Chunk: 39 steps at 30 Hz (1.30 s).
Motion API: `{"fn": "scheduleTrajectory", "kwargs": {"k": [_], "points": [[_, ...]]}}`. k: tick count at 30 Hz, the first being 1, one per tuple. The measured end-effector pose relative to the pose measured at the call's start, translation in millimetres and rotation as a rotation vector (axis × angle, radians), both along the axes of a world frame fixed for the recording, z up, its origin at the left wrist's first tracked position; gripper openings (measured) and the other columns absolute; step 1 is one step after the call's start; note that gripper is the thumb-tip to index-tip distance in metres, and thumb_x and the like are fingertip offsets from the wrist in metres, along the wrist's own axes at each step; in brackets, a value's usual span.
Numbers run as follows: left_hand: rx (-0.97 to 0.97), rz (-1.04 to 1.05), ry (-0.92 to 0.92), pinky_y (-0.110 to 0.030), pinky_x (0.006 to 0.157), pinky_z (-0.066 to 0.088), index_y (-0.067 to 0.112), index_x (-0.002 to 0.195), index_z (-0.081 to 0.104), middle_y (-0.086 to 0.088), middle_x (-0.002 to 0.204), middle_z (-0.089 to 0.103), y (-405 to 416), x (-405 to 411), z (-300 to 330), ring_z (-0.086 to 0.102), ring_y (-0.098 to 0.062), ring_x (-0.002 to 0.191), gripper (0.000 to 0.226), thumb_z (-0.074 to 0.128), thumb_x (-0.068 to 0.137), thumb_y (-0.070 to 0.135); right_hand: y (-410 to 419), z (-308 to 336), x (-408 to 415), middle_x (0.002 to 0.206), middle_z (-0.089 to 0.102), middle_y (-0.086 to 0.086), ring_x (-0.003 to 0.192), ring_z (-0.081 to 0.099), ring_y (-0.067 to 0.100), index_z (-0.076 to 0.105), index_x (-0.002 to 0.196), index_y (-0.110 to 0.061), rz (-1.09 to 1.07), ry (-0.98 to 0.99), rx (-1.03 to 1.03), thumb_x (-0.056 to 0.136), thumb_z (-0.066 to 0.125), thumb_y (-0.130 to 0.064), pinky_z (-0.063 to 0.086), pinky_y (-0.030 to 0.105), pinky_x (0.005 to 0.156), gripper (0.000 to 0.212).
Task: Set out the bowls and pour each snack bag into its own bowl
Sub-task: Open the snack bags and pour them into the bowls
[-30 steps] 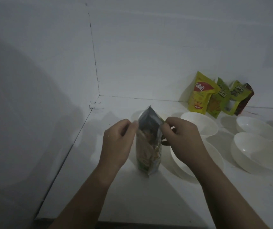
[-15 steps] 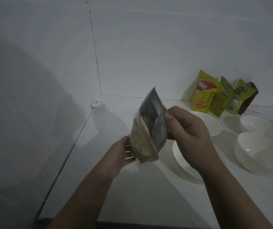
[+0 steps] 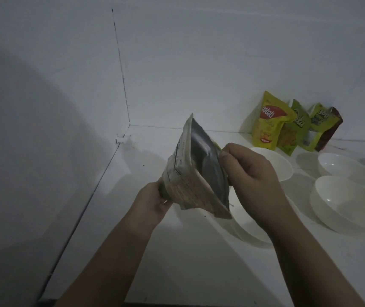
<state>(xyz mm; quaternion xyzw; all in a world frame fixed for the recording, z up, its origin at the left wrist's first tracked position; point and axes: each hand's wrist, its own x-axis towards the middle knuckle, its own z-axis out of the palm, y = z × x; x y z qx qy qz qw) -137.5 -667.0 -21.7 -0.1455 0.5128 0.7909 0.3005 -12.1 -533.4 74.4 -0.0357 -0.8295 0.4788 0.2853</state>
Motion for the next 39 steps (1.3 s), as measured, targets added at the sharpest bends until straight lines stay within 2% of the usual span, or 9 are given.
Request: {"fn": "scheduleTrajectory", "kwargs": {"k": [3,5,9,17,20,24,29,34,39], "points": [[0.002,0.046,0.005,-0.035,0.071,0.058,-0.004,0.117,0.057,-0.02,0.095,0.064,1.0,-0.5,0.8,0.061,-0.031,0.087,0.035,0.03,0.096,-0.008,0.3,-3.1,-0.5,0.063,0.052,0.005,0.064,0.053,0.023,0.051,0.067,-0.008,-0.048,-0.034,0.012,0.095,0.05,-0.023,0.054,0.049,0.064,0.033],[-0.007,0.055,0.015,-0.041,0.085,0.053,-0.007,0.124,0.055,-0.019,0.097,0.064,0.7,-1.9,-0.4,0.06,-0.033,0.089,0.039,0.028,0.098,-0.003,-1.0,-4.3,-0.7,0.066,0.057,0.004,0.066,0.057,0.02,0.055,0.068,-0.01,-0.058,-0.073,0.088,0.096,0.05,-0.035,0.054,0.049,0.065,0.038],[0.014,0.097,0.052,-0.056,0.107,0.041,-0.002,0.109,0.064,-0.029,0.123,0.06,3.4,-8.8,-2.2,0.055,-0.043,0.118,0.033,0.034,0.098,0.007,-3.1,-0.6,1.5,0.064,0.059,-0.003,0.065,0.058,0.01,0.059,0.065,-0.015,0.058,-0.179,0.199,0.085,0.044,-0.064,0.045,0.022,0.056,0.055],[-0.028,0.266,0.178,-0.032,0.074,0.051,0.0,0.121,0.06,-0.014,0.101,0.063,11.2,-38.6,9.3,0.059,-0.027,0.094,0.034,0.034,0.1,0.008,19.5,1.2,-15.6,0.061,0.055,0.004,0.062,0.053,0.021,0.055,0.058,-0.01,-0.084,-0.174,0.377,0.068,0.033,-0.049,0.047,0.046,0.058,0.046],[-0.057,0.302,0.22,-0.035,0.085,0.051,0.001,0.127,0.06,-0.017,0.12,0.063,16.9,-55.3,14.3,0.061,-0.027,0.101,0.036,0.036,0.101,0.011,30.4,-4.5,-24.2,0.058,0.053,0.004,0.061,0.052,0.02,0.048,0.054,-0.015,-0.142,-0.208,0.361,0.073,0.038,-0.046,0.045,0.043,0.058,0.038],[-0.119,0.367,0.235,-0.039,0.097,0.051,0.007,0.127,0.062,-0.015,0.128,0.062,27.0,-72.6,16.4,0.06,-0.028,0.115,0.038,0.036,0.1,0.013,47.4,-3.6,-41.8,0.085,0.065,-0.011,0.078,0.061,0.009,0.062,0.087,-0.023,-0.093,-0.283,0.293,0.093,0.052,-0.031,0.05,0.031,0.068,0.014],[-0.187,0.481,0.34,-0.025,0.061,0.049,0.011,0.121,0.05,-0.006,0.112,0.058,45.9,-103.7,21.4,0.059,-0.011,0.084,0.028,0.03,0.102,0.018,67.7,2.6,-87.5,0.109,0.067,-0.017,0.096,0.061,-0.008,0.061,0.122,-0.032,-0.005,-0.204,-0.006,0.102,0.044,-0.042,0.046,0.004,0.071,0.028],[-0.285,0.539,0.438,-0.031,0.073,0.05,0.015,0.111,0.045,-0.008,0.112,0.053,62.5,-132.4,23.7,0.058,-0.017,0.091,0.021,0.027,0.104,0.024,82.7,-10.1,-139.5,0.09,0.071,-0.01,0.08,0.063,0.002,0.069,0.101,-0.026,-0.134,-0.165,0.017,0.104,0.042,-0.038,0.046,0.019,0.064,0.029],[-0.329,0.554,0.563,-0.023,0.062,0.049,0.012,0.103,0.042,0.001,0.093,0.053,74.6,-153.0,22.1,0.054,-0.006,0.074,0.017,0.027,0.106,0.022,100.7,-28.3,-174.3,0.084,0.069,0.012,0.078,0.062,0.025,0.067,0.092,-0.005,-0.168,-0.215,0.005,0.104,0.043,-0.033,0.05,0.036,0.07,0.039]]}}
